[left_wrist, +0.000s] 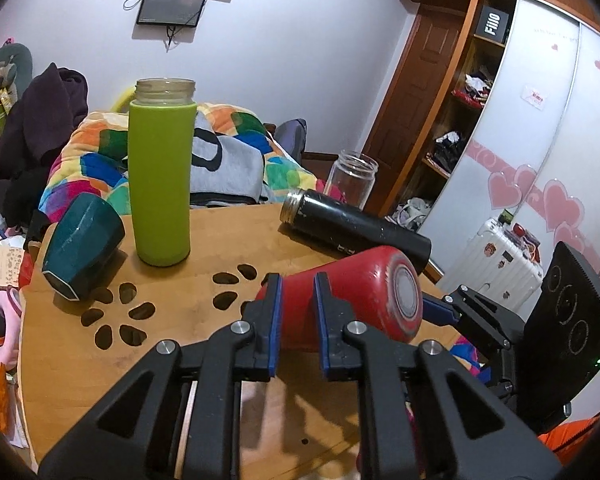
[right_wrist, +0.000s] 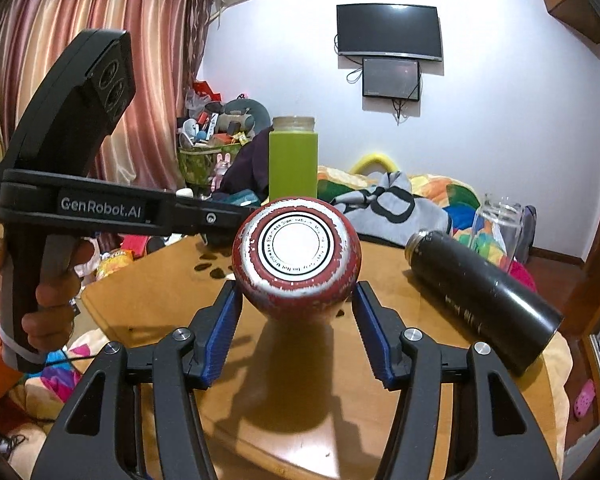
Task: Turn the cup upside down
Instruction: 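Rotate the red cup bottom-up with the left tool and lower it onto the table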
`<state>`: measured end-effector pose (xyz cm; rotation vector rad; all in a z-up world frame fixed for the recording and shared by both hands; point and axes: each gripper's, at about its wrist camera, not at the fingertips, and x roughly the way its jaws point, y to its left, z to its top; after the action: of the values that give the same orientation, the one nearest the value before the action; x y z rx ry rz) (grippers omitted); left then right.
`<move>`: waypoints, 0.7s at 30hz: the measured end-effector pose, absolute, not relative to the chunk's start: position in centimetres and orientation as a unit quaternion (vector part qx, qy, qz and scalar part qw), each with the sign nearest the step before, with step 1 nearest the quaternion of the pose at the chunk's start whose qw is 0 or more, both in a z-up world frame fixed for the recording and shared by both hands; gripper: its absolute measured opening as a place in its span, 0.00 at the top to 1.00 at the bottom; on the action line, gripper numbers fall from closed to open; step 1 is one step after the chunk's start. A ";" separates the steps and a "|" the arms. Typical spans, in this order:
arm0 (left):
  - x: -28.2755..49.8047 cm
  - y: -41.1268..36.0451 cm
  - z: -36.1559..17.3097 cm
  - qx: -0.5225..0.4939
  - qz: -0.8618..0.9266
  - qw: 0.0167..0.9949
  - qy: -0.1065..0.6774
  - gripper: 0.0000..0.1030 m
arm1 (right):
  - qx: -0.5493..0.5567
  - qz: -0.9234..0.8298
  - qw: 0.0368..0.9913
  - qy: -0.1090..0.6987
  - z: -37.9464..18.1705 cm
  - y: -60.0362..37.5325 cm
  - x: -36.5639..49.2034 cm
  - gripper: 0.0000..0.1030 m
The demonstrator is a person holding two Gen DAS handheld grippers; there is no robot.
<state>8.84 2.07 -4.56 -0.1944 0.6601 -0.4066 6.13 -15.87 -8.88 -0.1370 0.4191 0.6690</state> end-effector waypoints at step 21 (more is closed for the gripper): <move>11.0 3.1 -5.1 -0.122 -0.180 0.921 0.324 0.89 | -0.048 0.308 0.922 0.231 -7.8 -14.6 9.4 0.48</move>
<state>11.04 3.07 -5.07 -0.2499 0.6647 -0.3705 9.44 -14.65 -7.83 -0.0984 0.4750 0.6332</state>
